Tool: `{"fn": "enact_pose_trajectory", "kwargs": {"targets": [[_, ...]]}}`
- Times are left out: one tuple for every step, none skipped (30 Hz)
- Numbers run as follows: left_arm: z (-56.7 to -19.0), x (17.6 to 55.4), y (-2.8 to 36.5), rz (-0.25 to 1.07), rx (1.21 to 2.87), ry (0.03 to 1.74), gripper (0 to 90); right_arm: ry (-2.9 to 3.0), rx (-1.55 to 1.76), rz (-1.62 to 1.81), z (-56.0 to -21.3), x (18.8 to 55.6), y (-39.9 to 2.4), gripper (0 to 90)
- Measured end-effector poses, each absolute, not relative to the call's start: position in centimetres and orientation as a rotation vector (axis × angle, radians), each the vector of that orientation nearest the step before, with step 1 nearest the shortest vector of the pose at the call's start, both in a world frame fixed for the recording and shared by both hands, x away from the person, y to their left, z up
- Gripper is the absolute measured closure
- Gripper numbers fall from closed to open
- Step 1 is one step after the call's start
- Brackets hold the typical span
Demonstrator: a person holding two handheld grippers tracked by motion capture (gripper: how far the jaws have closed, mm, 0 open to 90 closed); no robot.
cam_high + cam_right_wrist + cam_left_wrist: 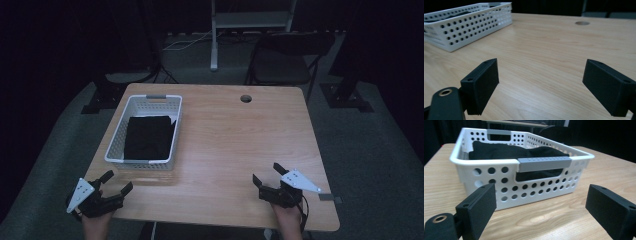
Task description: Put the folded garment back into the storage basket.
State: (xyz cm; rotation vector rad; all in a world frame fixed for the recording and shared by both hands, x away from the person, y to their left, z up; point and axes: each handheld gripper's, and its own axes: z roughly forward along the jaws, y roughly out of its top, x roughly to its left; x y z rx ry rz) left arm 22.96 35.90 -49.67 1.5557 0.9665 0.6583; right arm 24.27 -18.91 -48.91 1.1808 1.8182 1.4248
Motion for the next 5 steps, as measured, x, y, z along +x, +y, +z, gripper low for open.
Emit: {"fn": "enact_pose_trajectory", "kwargs": {"targets": [[-49.60,22.93,35.94,0.651,1.549,0.957,10.3,1.820,1.171,1.416,-48.92,24.17,-18.76,12.8],[-49.58,22.92,35.97,0.646,1.541,0.956,10.3,1.816,1.170,1.398,-48.94,24.11,-18.58,12.9],[-49.56,22.90,36.00,0.647,1.536,0.957,10.3,1.818,1.162,1.403,-48.94,24.12,-18.56,12.8],[-49.54,22.93,36.06,0.644,1.531,0.958,10.3,1.817,1.164,1.402,-48.94,24.11,-18.53,12.9],[-49.54,22.95,36.07,0.640,1.531,0.962,10.4,1.812,1.173,1.388,-48.96,24.12,-18.50,12.8]]}}
